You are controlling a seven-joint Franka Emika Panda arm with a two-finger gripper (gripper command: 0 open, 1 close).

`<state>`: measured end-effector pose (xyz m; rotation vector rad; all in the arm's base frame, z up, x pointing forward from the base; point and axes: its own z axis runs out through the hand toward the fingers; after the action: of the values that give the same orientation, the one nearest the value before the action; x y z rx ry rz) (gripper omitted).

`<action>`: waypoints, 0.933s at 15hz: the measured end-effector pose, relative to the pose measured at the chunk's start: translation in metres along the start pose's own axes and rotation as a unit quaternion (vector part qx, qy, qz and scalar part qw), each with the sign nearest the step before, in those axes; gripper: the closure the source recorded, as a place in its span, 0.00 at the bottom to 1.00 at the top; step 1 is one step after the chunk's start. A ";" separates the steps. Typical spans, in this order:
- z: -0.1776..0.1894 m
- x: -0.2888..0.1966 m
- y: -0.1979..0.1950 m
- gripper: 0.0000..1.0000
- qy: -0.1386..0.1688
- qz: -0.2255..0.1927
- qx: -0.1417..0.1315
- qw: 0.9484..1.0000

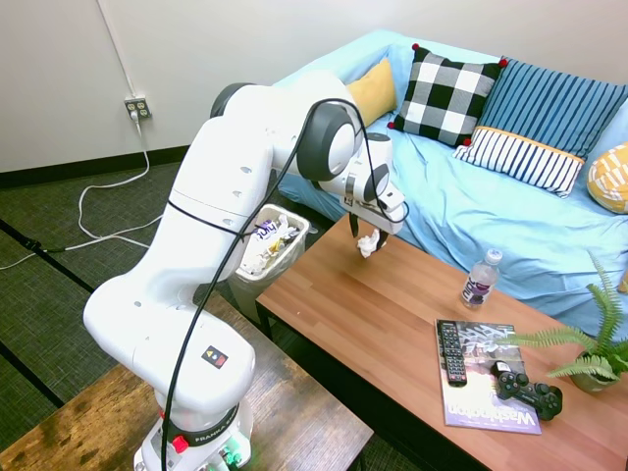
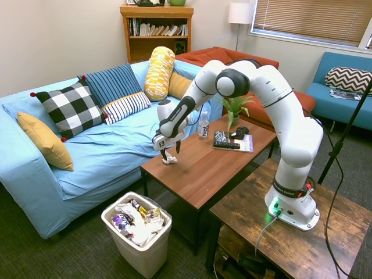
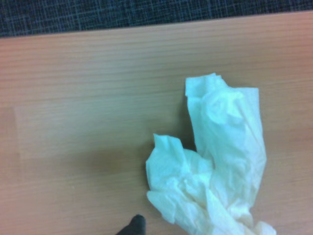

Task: Throw the tissue in the trash bin

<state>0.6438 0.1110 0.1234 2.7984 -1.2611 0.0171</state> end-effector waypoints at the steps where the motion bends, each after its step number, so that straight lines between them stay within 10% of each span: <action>1: 0.006 0.002 -0.001 0.00 0.000 0.002 -0.002 1.000; 2: 0.010 0.006 -0.002 0.00 0.000 0.005 -0.003 1.000; 3: 0.014 0.008 -0.003 1.00 -0.002 0.008 -0.004 1.000; 14: 0.027 0.008 -0.011 1.00 -0.013 0.018 -0.007 1.000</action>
<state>0.6572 0.1102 0.0965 2.7744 -1.3110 -0.0263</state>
